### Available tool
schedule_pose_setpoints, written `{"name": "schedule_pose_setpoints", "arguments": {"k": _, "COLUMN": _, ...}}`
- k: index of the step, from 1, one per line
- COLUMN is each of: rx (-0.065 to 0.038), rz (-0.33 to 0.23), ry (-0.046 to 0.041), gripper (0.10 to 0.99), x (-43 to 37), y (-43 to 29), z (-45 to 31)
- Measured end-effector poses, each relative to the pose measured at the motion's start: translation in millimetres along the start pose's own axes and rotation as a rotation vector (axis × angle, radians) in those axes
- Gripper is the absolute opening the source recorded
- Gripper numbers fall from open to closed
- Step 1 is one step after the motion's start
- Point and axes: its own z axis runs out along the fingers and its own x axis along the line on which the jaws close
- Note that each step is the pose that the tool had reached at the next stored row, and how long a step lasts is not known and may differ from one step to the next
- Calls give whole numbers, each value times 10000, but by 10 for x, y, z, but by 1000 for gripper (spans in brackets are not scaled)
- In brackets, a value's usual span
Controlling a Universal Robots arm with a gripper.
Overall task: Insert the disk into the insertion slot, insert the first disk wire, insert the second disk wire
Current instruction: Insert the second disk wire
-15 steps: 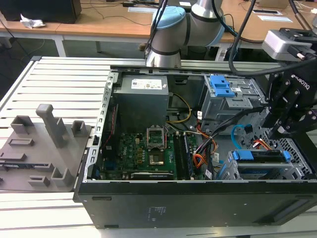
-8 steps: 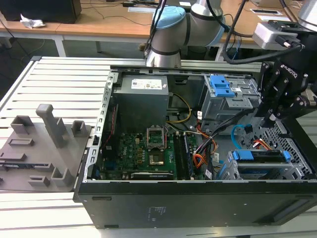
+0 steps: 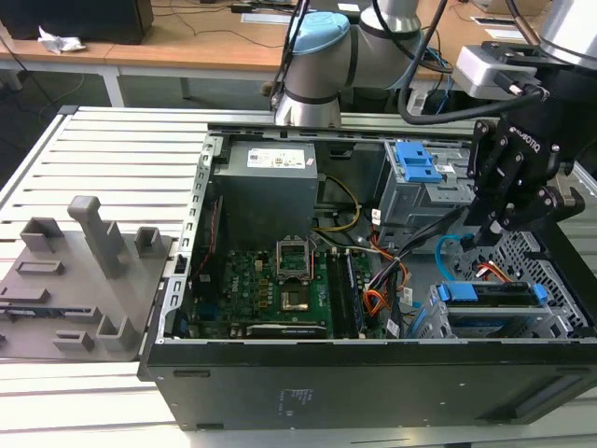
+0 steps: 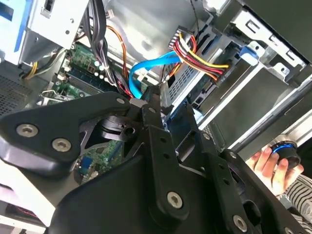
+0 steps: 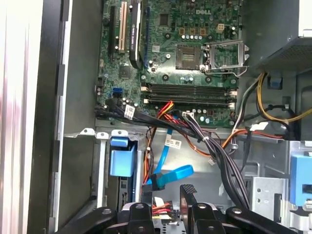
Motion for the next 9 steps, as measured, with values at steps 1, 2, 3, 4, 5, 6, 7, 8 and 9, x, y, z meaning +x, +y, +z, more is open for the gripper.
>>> {"name": "schedule_pose_setpoints", "arguments": {"k": 1, "rx": 4, "rz": -61, "ry": 3, "gripper": 361, "x": 14, "y": 12, "z": 3}}
{"name": "schedule_pose_setpoints", "arguments": {"k": 2, "rx": 7, "rz": -123, "ry": 9, "gripper": 361, "x": 22, "y": 23, "z": 6}}
{"name": "schedule_pose_setpoints", "arguments": {"k": 3, "rx": 10, "rz": -158, "ry": 12, "gripper": 361, "x": 26, "y": 27, "z": 8}}
{"name": "schedule_pose_setpoints", "arguments": {"k": 4, "rx": 13, "rz": -207, "ry": 15, "gripper": 361, "x": 30, "y": 31, "z": 10}}
{"name": "schedule_pose_setpoints", "arguments": {"k": 5, "rx": 19, "rz": -302, "ry": 20, "gripper": 361, "x": 31, "y": 33, "z": 13}}
{"name": "schedule_pose_setpoints", "arguments": {"k": 6, "rx": 26, "rz": -406, "ry": 27, "gripper": 361, "x": 31, "y": 35, "z": 15}}
{"name": "schedule_pose_setpoints", "arguments": {"k": 7, "rx": 38, "rz": -614, "ry": 36, "gripper": 361, "x": 31, "y": 35, "z": 21}}
{"name": "schedule_pose_setpoints", "arguments": {"k": 8, "rx": 49, "rz": -782, "ry": 43, "gripper": 361, "x": 31, "y": 35, "z": 25}}
{"name": "schedule_pose_setpoints", "arguments": {"k": 9, "rx": 65, "rz": -1042, "ry": 57, "gripper": 361, "x": 31, "y": 35, "z": 30}}
